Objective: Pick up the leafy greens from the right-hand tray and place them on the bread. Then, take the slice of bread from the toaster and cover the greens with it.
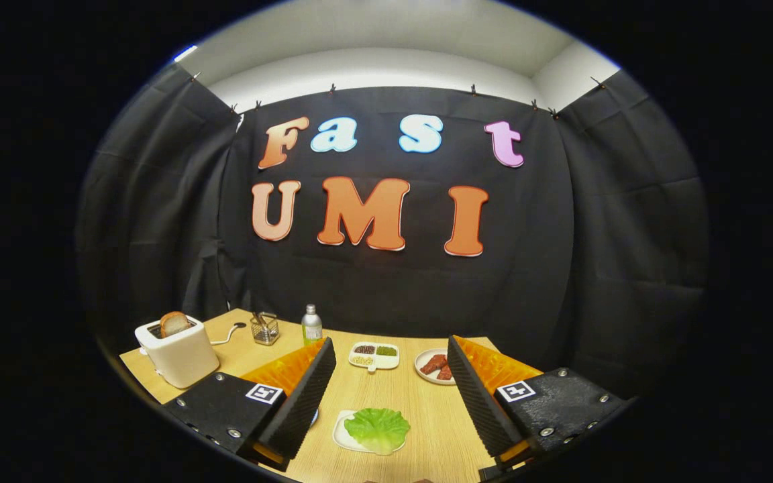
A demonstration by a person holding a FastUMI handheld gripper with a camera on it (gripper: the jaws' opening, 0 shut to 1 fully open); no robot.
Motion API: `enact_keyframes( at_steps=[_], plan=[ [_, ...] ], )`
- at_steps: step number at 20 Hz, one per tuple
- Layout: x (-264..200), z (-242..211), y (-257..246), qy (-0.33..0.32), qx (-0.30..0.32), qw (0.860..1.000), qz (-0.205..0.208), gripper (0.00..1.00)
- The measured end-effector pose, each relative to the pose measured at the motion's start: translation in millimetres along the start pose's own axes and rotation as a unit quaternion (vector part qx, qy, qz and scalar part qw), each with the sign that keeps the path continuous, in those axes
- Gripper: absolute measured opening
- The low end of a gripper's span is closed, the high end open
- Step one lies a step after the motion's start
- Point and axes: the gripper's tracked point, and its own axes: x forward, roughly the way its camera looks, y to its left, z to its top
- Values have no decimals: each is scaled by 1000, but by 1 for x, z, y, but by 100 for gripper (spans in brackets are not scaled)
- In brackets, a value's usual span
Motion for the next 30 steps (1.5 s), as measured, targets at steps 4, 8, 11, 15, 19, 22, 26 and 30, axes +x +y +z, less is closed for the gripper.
enact_keyframes(
  at_steps=[4,8,11,15,19,22,26,30],
  plan=[
    [16,-30,5,49,-3,999,15,100],
    [32,-60,11,89,-21,995,30,100],
    [41,-85,22,127,-27,990,58,100],
    [53,-124,32,186,-31,977,95,100],
    [63,-159,32,238,-55,964,105,100],
    [71,-181,33,274,-68,953,113,100],
    [81,-212,34,327,-72,935,120,99],
    [93,-242,32,370,-90,917,120,95]
  ],
)
